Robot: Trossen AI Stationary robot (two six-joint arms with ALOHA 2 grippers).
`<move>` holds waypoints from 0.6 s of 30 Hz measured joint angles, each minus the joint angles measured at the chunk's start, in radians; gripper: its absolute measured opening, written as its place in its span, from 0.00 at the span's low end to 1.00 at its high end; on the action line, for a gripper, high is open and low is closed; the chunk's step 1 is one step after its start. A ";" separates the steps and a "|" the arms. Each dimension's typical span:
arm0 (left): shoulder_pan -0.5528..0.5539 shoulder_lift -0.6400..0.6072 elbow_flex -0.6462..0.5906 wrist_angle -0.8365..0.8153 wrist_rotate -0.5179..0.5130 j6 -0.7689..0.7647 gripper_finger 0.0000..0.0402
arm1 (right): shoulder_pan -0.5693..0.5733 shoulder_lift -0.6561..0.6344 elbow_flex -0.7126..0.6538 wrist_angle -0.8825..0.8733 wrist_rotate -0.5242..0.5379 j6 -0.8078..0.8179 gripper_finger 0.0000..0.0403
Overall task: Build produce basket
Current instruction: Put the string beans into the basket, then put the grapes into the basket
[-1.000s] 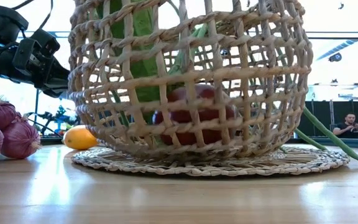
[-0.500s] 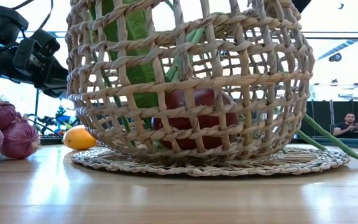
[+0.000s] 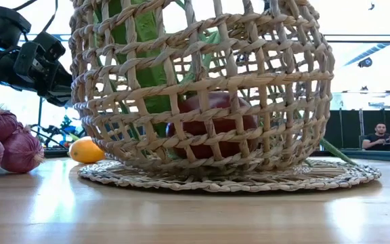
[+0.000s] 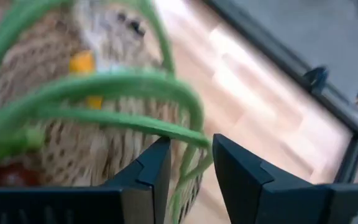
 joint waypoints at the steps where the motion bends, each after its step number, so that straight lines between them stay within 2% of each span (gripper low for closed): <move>1: 0.000 0.000 0.000 0.000 0.000 0.000 0.00 | -0.004 0.000 0.003 0.000 0.030 -0.001 0.27; 5: 0.000 0.000 0.000 0.000 0.000 0.000 0.00 | -0.025 0.001 0.004 0.006 0.127 -0.001 0.26; 8: 0.000 0.000 0.000 0.000 0.000 0.000 0.00 | -0.046 0.001 0.004 0.053 0.156 -0.023 0.25; 18: 0.000 0.000 0.000 0.000 0.000 0.000 0.00 | -0.095 0.007 0.004 0.519 0.141 -0.403 0.25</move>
